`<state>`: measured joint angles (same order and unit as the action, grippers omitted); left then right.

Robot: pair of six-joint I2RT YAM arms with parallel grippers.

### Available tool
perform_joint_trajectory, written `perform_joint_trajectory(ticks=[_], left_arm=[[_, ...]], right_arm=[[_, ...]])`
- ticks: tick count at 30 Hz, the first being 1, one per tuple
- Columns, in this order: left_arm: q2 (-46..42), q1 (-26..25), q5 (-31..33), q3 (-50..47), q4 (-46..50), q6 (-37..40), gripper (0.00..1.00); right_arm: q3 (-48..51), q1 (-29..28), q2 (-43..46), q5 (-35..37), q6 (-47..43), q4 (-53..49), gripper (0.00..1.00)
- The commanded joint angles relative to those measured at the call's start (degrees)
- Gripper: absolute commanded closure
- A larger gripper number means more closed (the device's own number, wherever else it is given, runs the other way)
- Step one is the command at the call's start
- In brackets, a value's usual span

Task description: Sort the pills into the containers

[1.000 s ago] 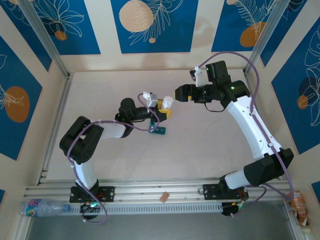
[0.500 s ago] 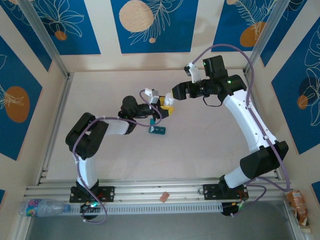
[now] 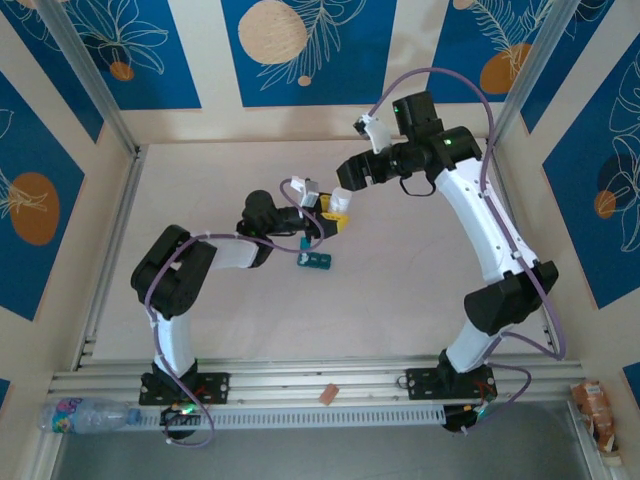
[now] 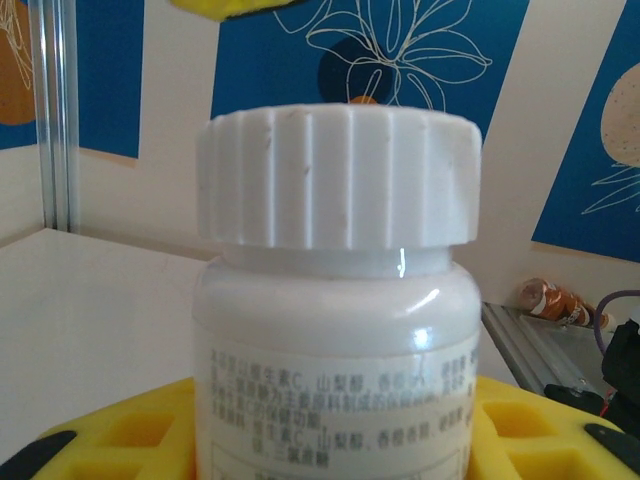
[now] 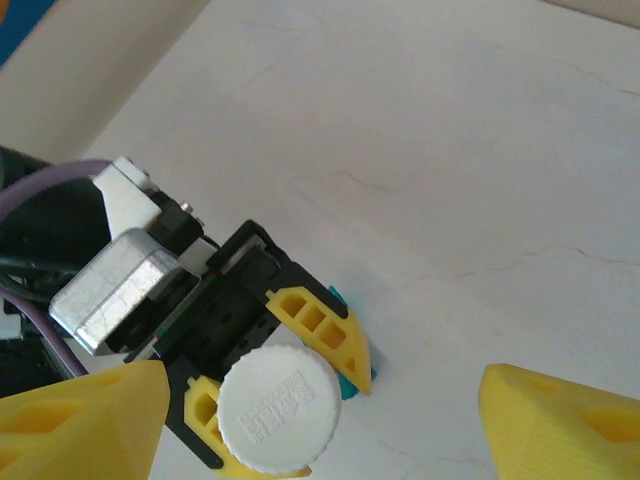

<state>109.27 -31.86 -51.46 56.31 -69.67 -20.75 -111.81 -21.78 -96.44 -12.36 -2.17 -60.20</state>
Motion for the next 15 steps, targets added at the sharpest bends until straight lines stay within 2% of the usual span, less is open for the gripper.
perform_joint_trajectory(ticks=[1, 6, 15], left_arm=[[-0.16, 0.48, -2.54, 2.18, -1.68, -0.68, 1.0], [-0.45, 0.45, -3.03, 1.78, -1.18, -0.43, 1.0], [-0.55, 0.68, -4.3, 2.15, -0.23, -0.32, 1.0]], right_arm=[[-2.67, -1.38, -2.11, 0.43, -3.85, -5.45, 0.19], [-2.9, -2.8, -3.04, 1.04, -5.46, -5.89, 0.2], [-2.06, -2.99, -3.07, 0.97, -5.99, -6.61, 0.28]])
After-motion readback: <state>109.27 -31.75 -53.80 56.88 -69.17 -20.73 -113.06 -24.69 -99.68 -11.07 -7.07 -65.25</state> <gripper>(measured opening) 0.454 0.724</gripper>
